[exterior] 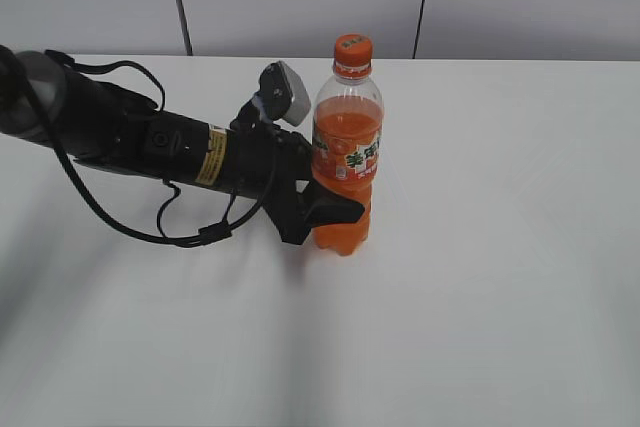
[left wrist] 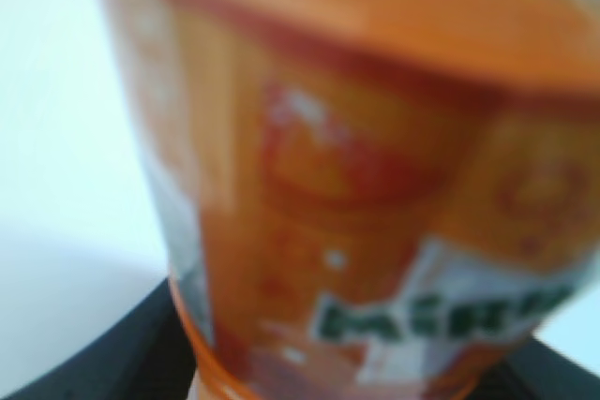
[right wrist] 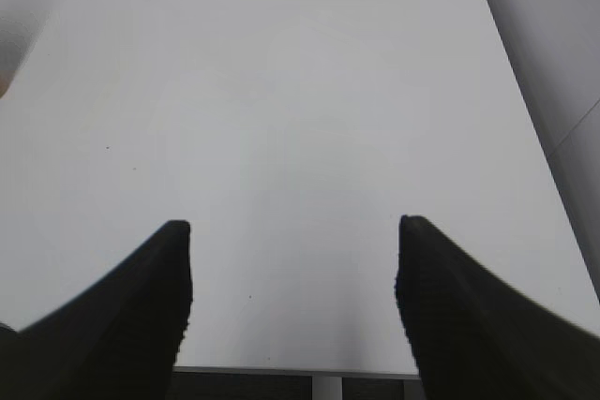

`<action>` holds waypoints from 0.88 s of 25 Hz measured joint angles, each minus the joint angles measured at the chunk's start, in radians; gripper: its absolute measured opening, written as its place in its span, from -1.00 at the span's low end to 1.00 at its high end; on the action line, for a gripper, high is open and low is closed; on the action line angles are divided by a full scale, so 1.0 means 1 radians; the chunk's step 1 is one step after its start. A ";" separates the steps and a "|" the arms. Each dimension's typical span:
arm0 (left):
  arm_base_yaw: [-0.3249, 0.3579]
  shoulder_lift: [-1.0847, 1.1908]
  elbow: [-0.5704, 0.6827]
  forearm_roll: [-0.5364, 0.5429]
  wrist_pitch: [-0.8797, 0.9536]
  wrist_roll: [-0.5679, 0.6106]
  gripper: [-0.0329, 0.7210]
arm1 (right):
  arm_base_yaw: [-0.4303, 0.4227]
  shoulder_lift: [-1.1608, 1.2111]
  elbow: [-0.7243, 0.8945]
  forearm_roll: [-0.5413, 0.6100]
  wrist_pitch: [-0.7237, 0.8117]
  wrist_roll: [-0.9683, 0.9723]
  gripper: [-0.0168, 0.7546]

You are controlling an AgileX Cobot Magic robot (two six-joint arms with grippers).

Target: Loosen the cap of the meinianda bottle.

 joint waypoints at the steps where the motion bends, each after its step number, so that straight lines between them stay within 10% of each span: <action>1: 0.000 0.000 0.000 0.000 0.000 0.000 0.20 | 0.000 0.000 0.000 0.000 0.000 0.000 0.37; 22: 0.001 0.000 0.000 0.000 0.000 0.000 0.20 | 0.000 0.000 0.000 -0.001 0.000 0.000 0.37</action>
